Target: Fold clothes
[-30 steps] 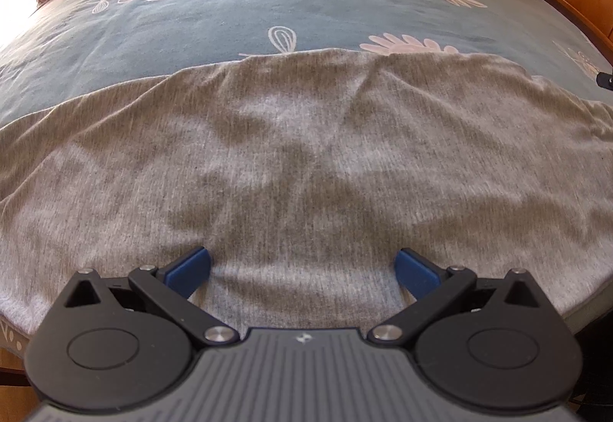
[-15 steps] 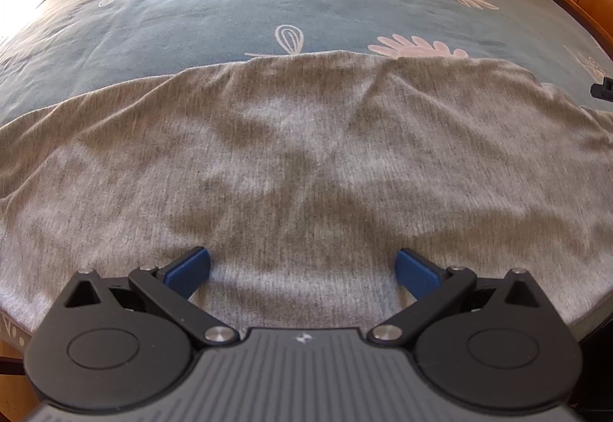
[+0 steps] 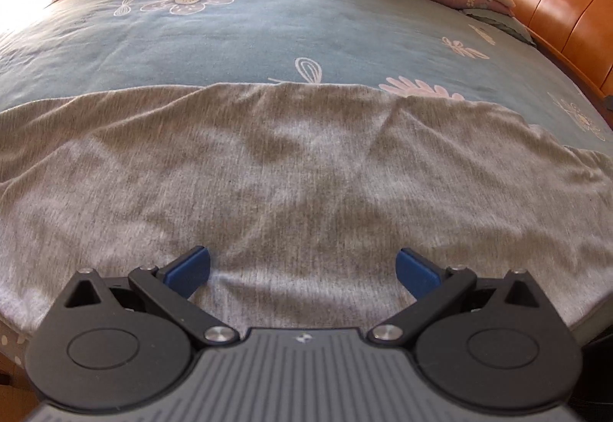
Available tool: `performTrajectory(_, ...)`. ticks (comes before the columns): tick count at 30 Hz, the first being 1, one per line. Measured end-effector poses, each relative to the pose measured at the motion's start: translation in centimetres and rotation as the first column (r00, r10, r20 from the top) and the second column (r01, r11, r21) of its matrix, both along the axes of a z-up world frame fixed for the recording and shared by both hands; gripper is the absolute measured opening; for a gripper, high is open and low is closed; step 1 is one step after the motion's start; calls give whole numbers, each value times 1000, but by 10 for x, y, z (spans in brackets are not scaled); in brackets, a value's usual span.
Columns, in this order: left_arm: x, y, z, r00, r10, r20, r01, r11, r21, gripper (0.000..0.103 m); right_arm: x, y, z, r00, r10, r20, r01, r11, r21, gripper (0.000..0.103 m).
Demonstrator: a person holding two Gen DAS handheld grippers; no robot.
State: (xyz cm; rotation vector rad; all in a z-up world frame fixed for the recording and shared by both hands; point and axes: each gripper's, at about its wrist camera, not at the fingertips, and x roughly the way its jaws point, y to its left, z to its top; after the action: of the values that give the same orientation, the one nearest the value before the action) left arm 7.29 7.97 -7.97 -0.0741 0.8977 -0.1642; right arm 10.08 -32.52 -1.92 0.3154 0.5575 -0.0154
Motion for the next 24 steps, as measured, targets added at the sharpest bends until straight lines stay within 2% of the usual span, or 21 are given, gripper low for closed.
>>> performTrajectory(2, -6, 7, -1, 999, -22, 25, 23, 999, -29, 102, -21, 11, 11, 996, 79, 35, -78, 996, -32, 103)
performTrajectory(5, -9, 8, -4, 996, -76, 42, 77, 997, -14, 102, -56, 25, 10, 978, 197, 71, -195, 980, -30, 103)
performTrajectory(8, -8, 5, -4, 995, -86, 43, 86, 996, 8, 102, -70, 41, -3, 965, 258, 46, -255, 965, -56, 103)
performTrajectory(9, -8, 8, -2, 996, -74, 49, 75, 997, -6, 102, -72, 46, -8, 962, 273, 33, -270, 960, -68, 103)
performTrajectory(13, -8, 21, 7, 997, -21, 72, 26, 997, -71, 102, -58, 79, -34, 947, 302, -110, -317, 935, -162, 103)
performTrajectory(15, -15, 42, 20, 991, 31, 127, -16, 993, -117, 102, -49, 92, -52, 940, 266, -215, -311, 925, -217, 103)
performTrajectory(17, -24, 75, 36, 976, 112, 186, -81, 983, -165, 102, -50, 96, -63, 948, 219, -233, -277, 926, -258, 103)
performTrajectory(20, -44, 134, 54, 926, 281, 250, -228, 948, -220, 102, -52, 96, -69, 952, 184, -244, -249, 931, -268, 103)
performTrajectory(22, -61, 176, 54, 876, 410, 253, -333, 895, -296, 102, -54, 92, -72, 958, 185, -218, -241, 932, -272, 103)
performTrajectory(23, -70, 197, 53, 846, 472, 249, -382, 861, -335, 102, -56, 92, -75, 961, 193, -196, -244, 927, -285, 103)
performTrajectory(24, -77, 218, 48, 826, 521, 216, -420, 824, -381, 102, -58, 91, -76, 965, 192, -179, -238, 928, -286, 103)
